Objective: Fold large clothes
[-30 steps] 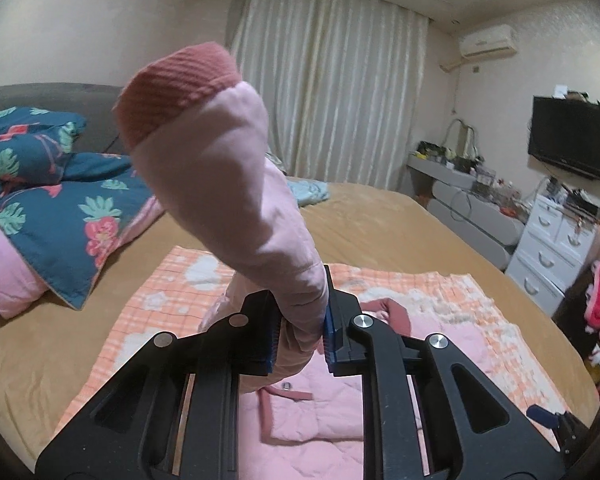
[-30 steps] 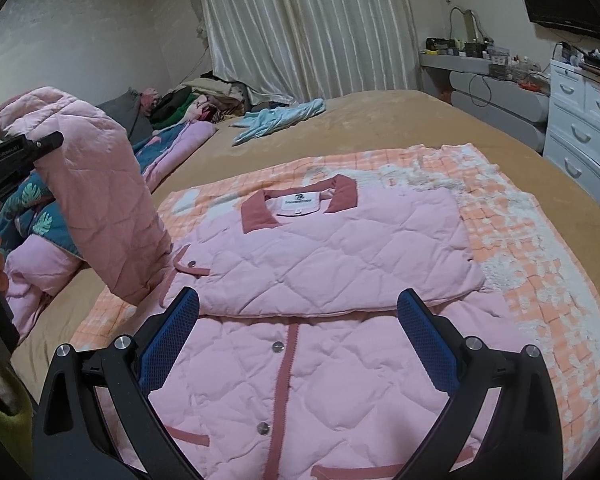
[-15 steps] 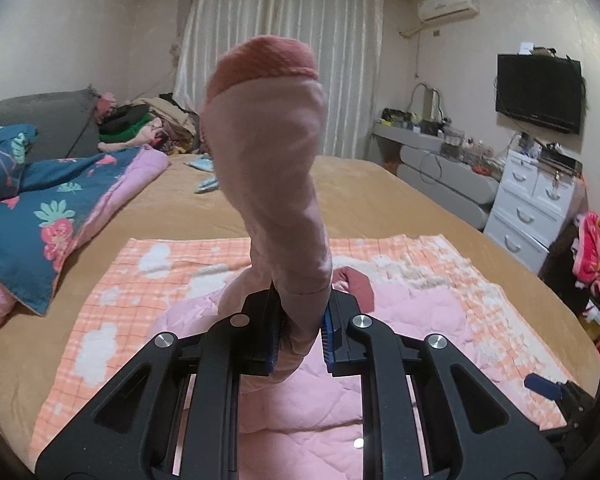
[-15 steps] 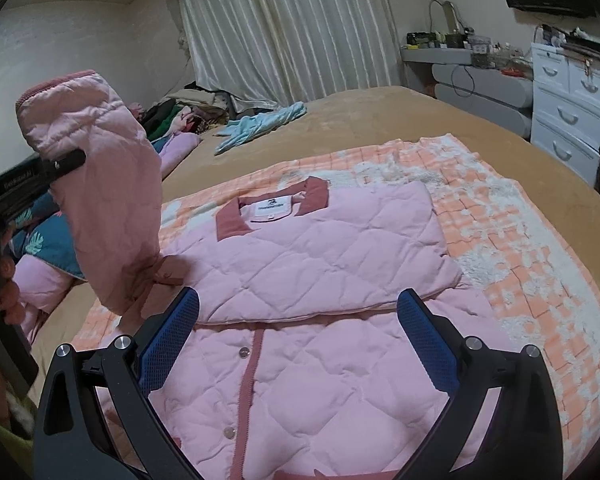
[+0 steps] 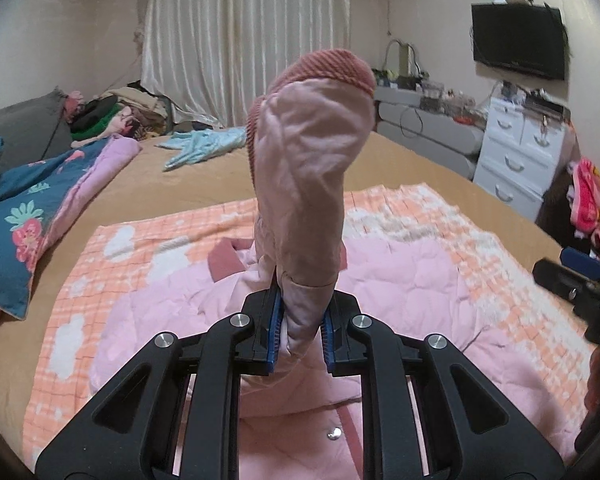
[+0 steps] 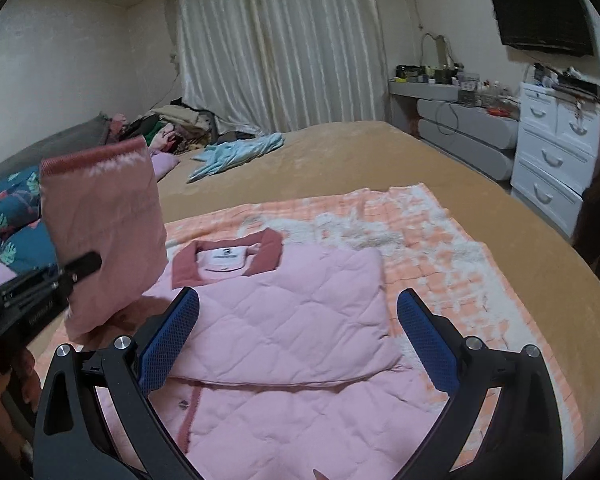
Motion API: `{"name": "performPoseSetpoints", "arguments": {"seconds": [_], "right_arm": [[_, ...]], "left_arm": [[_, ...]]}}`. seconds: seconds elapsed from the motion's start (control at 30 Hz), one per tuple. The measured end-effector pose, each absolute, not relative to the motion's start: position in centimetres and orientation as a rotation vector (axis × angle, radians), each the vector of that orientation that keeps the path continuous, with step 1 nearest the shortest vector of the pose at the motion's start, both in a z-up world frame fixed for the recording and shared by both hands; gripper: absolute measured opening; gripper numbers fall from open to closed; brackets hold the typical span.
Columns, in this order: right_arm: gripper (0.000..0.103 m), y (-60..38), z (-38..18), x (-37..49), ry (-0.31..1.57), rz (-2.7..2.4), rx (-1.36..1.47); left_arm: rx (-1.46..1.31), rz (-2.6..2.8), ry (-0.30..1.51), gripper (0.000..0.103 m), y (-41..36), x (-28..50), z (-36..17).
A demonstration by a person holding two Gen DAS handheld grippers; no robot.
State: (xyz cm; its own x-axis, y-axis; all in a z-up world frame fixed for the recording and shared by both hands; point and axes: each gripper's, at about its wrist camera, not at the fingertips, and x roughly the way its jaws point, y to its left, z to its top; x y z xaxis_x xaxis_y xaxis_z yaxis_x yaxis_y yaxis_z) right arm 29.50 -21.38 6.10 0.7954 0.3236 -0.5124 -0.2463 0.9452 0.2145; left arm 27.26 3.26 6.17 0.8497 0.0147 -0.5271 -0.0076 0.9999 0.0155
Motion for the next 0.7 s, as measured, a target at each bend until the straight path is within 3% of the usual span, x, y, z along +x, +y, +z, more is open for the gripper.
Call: {"name": "performPoseSetpoints", "arguments": {"seconds": [0.4, 0.7], "right_arm": [[0.099, -24.2, 3.2, 30.6, 0.650, 0.259, 0.234], [0.099, -24.9, 2.7, 30.9, 0.664, 0.242, 0.246]], "left_arm": [[0.070, -0.020, 0.668, 0.009, 0.0, 29.3, 1.0], [0.183, -0.050, 0.729, 0.018, -2.7, 29.8, -2.6]]}}
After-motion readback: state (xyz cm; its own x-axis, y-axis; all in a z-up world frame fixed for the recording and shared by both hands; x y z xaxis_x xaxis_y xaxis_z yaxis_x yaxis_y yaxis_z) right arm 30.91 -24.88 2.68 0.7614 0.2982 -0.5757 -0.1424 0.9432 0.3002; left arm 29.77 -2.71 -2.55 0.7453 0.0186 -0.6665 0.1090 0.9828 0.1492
